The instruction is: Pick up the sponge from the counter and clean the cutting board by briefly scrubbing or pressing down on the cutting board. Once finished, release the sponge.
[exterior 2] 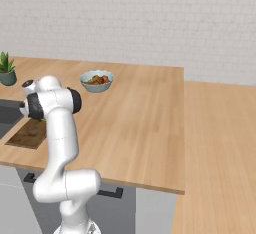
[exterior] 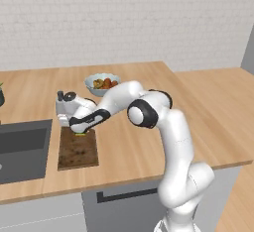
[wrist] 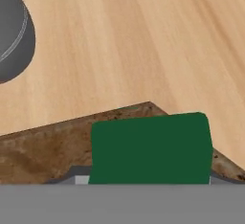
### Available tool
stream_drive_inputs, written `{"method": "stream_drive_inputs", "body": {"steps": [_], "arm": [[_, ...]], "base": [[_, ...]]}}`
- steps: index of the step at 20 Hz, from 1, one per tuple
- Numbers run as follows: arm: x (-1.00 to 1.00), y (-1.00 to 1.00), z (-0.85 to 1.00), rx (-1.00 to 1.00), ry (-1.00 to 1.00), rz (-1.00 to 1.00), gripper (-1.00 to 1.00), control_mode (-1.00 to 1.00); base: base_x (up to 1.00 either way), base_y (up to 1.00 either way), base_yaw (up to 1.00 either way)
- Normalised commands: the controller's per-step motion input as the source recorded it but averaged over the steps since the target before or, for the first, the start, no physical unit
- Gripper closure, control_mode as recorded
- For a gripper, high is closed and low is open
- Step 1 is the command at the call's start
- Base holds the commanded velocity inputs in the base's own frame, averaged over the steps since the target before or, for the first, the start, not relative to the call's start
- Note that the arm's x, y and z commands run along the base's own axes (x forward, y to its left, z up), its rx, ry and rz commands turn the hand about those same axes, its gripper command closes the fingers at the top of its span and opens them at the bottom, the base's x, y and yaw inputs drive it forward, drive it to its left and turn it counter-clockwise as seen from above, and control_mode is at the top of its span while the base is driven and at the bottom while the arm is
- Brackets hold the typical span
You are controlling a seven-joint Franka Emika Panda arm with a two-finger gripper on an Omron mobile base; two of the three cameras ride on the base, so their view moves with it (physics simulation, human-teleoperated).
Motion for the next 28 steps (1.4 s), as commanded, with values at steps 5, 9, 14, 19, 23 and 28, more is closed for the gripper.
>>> {"method": "stream_drive_inputs", "body": {"steps": [5,9,14,19,23,28], "arm": [[0.56,-0.39,-0.42,0.02,-0.06,0.0,1.0,-1.0],[0.36,-0.66,-0.27,0.07,0.0,0.0,1.0,-1.0],[0.15,-0.68,-0.31,0.07,0.0,0.0,1.0,-1.0],[-0.23,-0.09,-0.17,0.0,0.01,0.0,1.0,-1.0],[-0.42,-0.1,-0.17,0.0,0.0,0.0,1.0,-1.0],[-0.32,-0.34,-0.15,0.03,0.0,0.0,1.0,-1.0]], "base": [[0.0,0.0,0.0],[0.0,0.0,0.0],[0.0,0.0,0.0],[0.0,0.0,0.0],[0.0,0.0,0.0],[0.0,0.0,0.0]]}}
